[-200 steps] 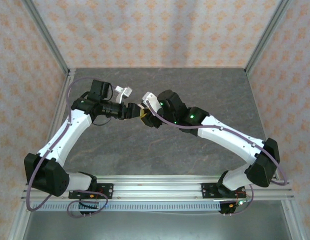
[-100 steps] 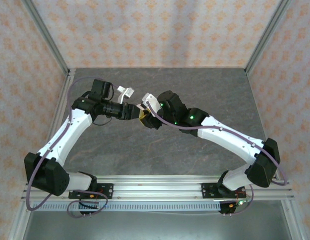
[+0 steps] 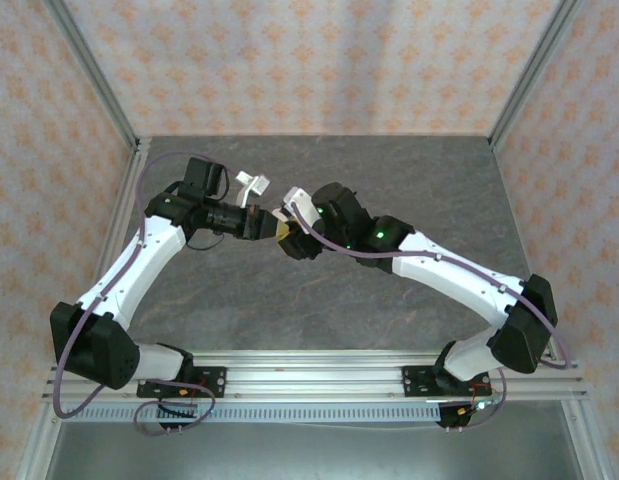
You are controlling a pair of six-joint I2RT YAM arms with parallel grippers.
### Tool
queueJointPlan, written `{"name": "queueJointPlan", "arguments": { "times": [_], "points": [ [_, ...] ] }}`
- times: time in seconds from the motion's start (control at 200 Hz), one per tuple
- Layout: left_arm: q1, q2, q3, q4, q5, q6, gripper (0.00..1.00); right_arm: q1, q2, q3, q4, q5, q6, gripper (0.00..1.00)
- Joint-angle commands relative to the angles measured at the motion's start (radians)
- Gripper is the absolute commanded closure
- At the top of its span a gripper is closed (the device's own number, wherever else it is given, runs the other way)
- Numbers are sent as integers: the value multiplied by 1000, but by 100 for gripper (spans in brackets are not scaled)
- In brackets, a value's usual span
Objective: Insert wireless bluetooth earbuds into charging case
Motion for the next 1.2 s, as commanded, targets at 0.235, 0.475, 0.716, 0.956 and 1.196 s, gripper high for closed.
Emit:
{"name": "queueJointPlan", "arguments": {
  "times": [0.235,0.475,0.716,0.956,1.196],
  "points": [
    [48,-81,-49,125,-40,-93,90,-31,-127,53,30,55,172,35],
    [56,-105,-63,234,-59,-140,92,-185,-222,37,63,-171,461,36],
    [57,-226,-131,496,-122,-269,95,-308,-196,-74,377,-479,831,39],
    [54,-283,-148,661,-125,-419,96,-332,-117,-132,736,-658,1091,36],
    [27,-293,-134,682,-139,-474,96,-322,-68,-124,849,-715,1151,38]
  ]
}}
